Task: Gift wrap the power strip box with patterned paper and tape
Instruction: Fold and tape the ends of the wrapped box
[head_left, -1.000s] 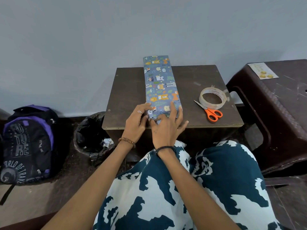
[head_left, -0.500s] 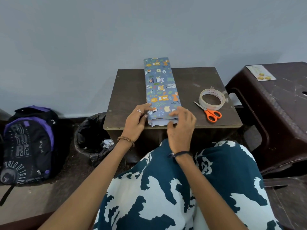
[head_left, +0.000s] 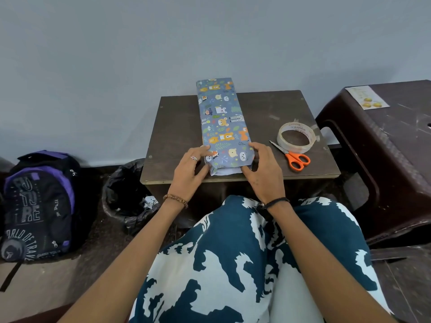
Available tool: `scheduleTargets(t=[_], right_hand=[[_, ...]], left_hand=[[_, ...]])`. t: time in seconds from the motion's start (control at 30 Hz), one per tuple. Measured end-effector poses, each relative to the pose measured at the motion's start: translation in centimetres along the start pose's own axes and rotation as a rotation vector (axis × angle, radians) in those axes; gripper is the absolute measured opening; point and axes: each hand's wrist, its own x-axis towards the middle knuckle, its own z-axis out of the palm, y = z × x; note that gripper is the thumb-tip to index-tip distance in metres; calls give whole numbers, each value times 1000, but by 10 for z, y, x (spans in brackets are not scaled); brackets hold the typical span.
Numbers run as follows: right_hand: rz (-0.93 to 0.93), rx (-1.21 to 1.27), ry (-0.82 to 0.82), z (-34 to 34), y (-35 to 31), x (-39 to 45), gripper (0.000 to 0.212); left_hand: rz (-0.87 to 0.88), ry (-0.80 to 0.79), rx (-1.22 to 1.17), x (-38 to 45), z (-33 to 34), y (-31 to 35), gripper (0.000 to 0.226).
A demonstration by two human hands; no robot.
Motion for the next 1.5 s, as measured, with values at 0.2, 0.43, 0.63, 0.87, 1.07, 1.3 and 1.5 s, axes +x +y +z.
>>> scheduleTargets(t=[0.2, 0.43, 0.63, 0.87, 1.07, 1.3, 1.5], right_hand=[[-12, 157, -243, -22, 13, 7, 58], [-79, 203, -184, -23, 17, 15, 44], [-218, 49, -62, -19, 18, 16, 36], [-392, -172, -73, -27, 17, 21, 17], [-404, -135, -93, -25, 23, 22, 18], [-374, -75, -90, -22, 26, 20, 17], [-369, -91, -89, -23, 25, 20, 15]], left_hand=[[-7, 13, 119, 6, 4, -2, 39], [268, -37, 301, 14, -5, -3, 19], [438, 16, 359, 11, -4, -2, 6], [418, 27, 358, 8, -4, 1, 16], [355, 31, 310, 6, -5, 5, 19], [325, 52, 215, 6, -3, 0, 11], [339, 26, 256, 6, -4, 0, 17]])
